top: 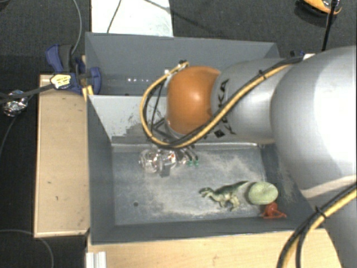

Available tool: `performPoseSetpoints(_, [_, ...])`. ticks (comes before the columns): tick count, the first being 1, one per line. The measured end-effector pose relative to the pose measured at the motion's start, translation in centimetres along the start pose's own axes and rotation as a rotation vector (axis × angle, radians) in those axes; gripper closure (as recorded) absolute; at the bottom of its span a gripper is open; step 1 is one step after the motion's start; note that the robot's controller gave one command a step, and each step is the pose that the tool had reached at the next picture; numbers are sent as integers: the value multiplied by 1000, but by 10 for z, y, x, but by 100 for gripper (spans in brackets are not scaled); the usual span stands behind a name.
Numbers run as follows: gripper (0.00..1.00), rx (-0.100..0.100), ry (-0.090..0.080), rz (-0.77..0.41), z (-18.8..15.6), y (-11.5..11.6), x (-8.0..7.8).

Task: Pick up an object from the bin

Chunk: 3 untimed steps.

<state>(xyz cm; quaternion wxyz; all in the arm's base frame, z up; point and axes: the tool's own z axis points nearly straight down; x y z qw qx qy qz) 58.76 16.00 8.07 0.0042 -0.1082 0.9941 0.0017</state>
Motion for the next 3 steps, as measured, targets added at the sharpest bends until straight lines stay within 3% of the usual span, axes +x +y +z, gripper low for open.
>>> performPoseSetpoints(1, [100,0,-4,-20,-100,9,-2])
performPoseSetpoints(2, [100,0,-4,-19,-100,9,-2])
performPoseSetpoints(3, [100,-1,1,1,-147,2,2])
